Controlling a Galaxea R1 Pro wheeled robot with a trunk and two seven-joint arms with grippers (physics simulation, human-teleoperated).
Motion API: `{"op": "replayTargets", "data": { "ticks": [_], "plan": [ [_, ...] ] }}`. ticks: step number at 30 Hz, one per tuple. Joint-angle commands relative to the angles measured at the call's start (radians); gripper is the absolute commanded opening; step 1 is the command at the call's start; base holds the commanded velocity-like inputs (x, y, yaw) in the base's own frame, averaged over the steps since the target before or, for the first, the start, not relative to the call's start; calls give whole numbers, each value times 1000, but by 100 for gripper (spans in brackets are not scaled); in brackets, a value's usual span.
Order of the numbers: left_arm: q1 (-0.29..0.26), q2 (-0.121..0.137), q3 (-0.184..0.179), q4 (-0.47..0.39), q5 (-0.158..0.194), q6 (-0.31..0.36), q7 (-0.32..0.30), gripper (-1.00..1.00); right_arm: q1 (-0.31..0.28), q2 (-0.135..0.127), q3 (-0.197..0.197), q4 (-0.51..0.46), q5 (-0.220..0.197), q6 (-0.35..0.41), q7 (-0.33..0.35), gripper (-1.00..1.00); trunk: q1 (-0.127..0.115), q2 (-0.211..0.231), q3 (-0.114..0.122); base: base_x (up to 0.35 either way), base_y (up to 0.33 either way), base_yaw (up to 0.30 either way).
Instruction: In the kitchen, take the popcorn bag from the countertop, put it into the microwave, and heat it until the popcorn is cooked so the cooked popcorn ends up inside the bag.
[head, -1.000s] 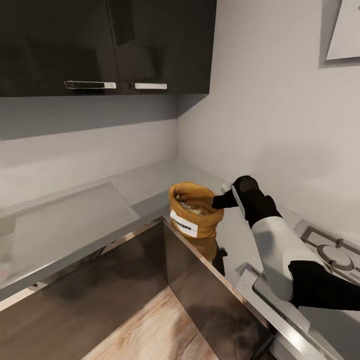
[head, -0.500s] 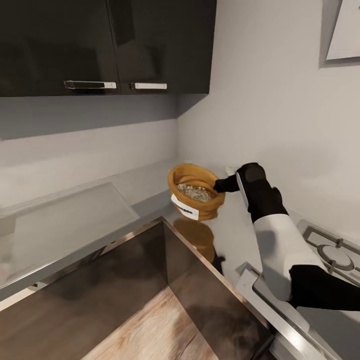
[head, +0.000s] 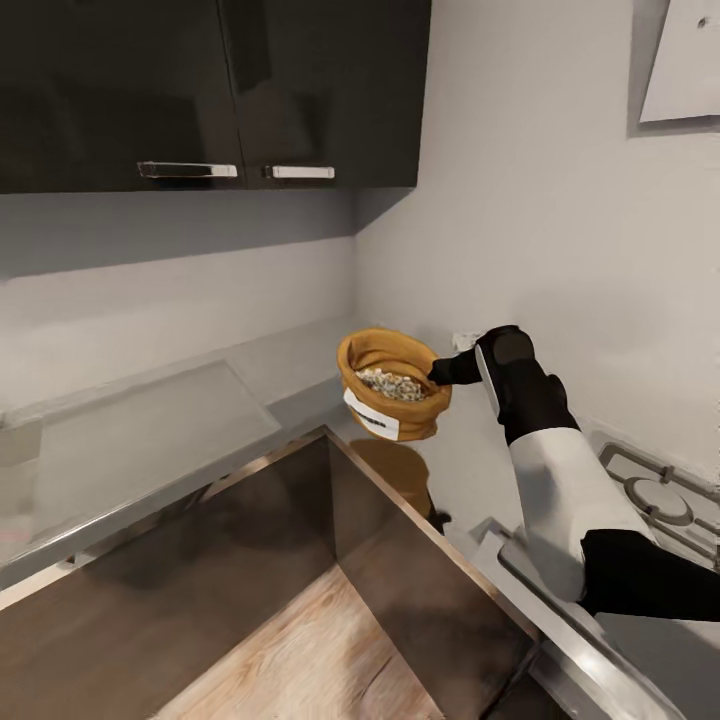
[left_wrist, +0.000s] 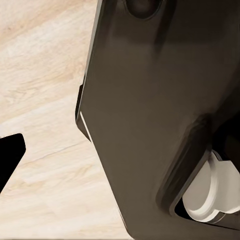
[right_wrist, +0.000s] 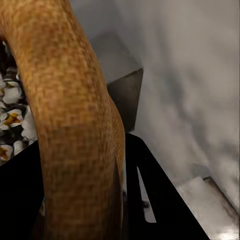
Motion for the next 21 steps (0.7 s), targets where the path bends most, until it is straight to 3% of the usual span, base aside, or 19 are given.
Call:
{"op": "replayTargets", "data": {
  "ticks": [1,21],
  "plan": [
    [0,-1,1,-1,3,-1,1,100,-1,1,-5,0,10,3,10,-100,0,-1,-1,-337,0,0],
    [0,0,0,-1,3,-2,1,100,-1,14,-7,-12,10,3,13,-100,0,-1,-1,-346,0,0]
  ]
}}
